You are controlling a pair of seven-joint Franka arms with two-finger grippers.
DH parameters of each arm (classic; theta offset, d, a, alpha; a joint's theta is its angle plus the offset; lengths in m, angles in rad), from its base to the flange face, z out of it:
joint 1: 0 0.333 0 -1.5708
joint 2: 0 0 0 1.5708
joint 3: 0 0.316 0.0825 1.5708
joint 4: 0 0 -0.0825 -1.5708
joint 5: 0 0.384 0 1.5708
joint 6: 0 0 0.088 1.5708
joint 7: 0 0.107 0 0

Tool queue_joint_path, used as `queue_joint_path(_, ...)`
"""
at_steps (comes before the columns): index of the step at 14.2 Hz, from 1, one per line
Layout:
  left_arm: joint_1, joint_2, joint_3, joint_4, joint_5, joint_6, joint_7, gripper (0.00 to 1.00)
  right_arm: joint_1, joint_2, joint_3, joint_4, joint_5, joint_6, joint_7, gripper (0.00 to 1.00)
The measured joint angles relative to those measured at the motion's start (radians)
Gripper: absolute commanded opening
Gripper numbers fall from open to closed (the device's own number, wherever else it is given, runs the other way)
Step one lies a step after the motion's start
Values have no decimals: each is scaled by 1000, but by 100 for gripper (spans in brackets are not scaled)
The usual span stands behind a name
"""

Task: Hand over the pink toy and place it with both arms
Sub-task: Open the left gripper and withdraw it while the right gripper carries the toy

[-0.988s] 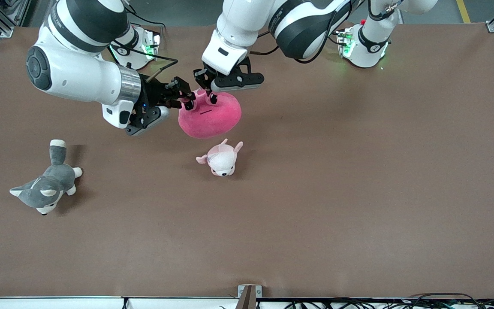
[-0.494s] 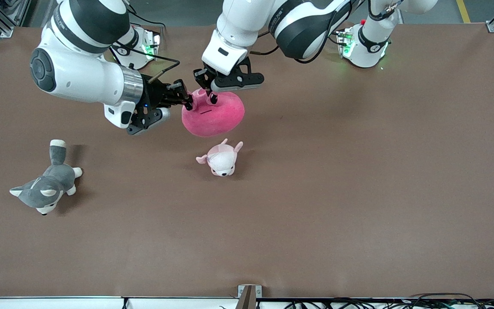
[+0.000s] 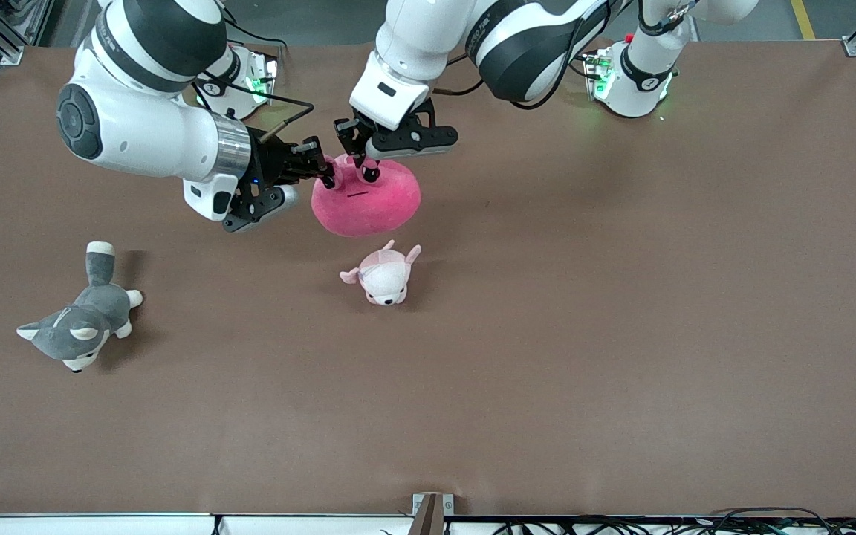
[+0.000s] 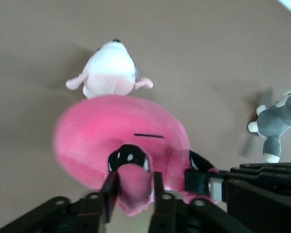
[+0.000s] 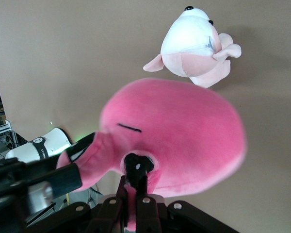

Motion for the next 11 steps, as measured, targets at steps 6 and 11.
queue_joint_path(6,37,-85,4,12,33,-182,96,100,-108,0,-25,1,-12,-57,2,3)
queue_joint_path(11,230,-270,9,24,33,-474,419,100,-306,76,-32,34,-14,-58,-74,2)
